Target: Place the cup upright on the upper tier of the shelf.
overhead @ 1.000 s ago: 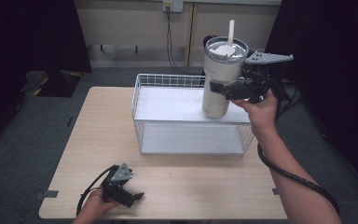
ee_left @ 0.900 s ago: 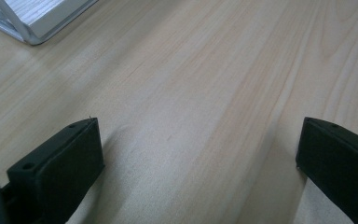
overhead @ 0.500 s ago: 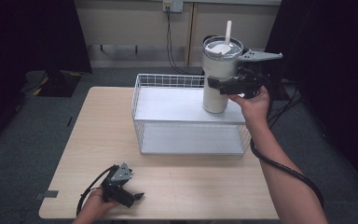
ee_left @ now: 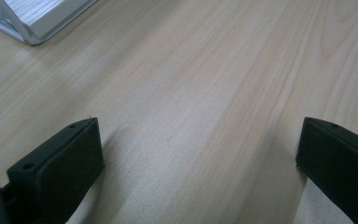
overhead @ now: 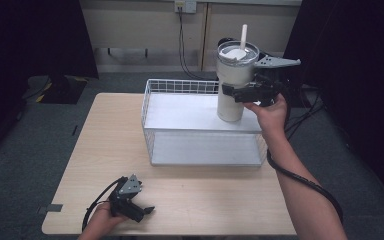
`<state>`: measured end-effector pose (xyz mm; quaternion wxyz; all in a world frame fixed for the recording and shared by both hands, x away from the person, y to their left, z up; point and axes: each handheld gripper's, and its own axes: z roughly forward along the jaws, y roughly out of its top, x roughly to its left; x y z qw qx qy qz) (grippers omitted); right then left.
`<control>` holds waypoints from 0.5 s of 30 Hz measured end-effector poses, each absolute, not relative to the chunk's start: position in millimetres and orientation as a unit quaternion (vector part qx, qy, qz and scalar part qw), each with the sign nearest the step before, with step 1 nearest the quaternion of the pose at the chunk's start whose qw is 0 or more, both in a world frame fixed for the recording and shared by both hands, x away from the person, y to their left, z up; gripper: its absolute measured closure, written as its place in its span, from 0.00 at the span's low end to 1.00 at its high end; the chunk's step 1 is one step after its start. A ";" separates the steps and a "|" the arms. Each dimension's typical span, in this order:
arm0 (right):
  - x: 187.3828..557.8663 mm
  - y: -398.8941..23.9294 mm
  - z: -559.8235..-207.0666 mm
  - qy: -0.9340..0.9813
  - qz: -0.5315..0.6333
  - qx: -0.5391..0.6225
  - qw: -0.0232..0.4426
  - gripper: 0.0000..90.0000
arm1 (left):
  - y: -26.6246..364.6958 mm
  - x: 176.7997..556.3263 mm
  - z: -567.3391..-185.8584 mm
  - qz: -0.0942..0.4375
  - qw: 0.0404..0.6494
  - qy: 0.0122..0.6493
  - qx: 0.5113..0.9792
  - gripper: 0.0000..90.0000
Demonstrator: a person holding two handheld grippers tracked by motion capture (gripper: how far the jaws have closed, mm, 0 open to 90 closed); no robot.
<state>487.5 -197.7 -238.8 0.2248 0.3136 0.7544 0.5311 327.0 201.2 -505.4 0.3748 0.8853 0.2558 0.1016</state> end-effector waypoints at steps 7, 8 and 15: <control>488.1 -199.6 -239.8 0.753 0.534 0.312 0.222 0.10 | 201.1 327.0 -505.4 0.102 0.375 0.256 0.885 0.00; 488.1 -200.1 -240.1 0.754 0.535 0.311 0.222 0.10 | 201.2 327.0 -505.4 0.102 0.375 0.256 0.885 0.00; 489.5 -205.2 -241.9 0.748 0.543 0.317 0.213 0.10 | 201.1 327.0 -505.4 0.101 0.375 0.256 0.885 0.00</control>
